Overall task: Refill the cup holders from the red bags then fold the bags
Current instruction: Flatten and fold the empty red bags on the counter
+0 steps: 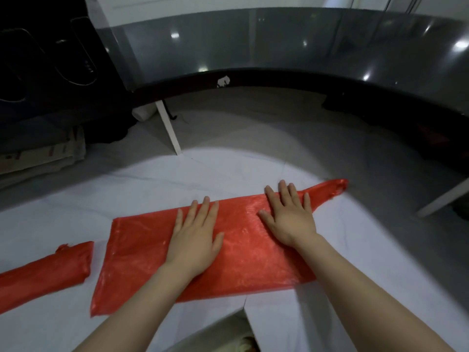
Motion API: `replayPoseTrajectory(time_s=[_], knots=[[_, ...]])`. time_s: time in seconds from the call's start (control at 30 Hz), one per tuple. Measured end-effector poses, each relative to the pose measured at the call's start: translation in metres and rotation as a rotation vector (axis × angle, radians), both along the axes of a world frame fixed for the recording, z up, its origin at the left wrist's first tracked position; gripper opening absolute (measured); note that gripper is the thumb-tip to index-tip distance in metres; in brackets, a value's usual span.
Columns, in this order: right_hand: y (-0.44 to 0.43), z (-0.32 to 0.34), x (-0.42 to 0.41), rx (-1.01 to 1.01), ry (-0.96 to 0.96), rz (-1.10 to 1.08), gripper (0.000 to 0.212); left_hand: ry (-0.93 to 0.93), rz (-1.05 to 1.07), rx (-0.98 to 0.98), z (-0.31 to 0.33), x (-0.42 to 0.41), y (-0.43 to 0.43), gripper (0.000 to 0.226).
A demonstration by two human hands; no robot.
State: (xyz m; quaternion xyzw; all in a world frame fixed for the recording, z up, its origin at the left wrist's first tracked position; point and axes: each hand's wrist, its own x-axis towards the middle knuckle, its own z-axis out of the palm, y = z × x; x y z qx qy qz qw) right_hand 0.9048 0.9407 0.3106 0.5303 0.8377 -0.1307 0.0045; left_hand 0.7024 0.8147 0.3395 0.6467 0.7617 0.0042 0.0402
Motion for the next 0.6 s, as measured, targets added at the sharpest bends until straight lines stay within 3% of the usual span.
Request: replayPoseTrajectory(time_s=[0.17,0.37,0.53,0.6], knots=[[0.002,0.006,0.023,-0.036,0.182,0.033,0.065,-0.087,0.045,-0.106,-0.025,0.018,0.009,0.068],[0.021,0.006,0.073,-0.015,0.100,-0.079,0.070,-0.067,0.044,-0.099,-0.033,0.014,0.008,0.070],[0.019,0.024,0.067,0.022,0.435,-0.181,0.045,-0.077,0.053,-0.118,-0.030,0.018,0.010,0.069],[0.007,0.032,0.061,0.030,0.388,-0.121,0.050,-0.092,0.069,-0.132,-0.027,0.020,0.013,0.068]])
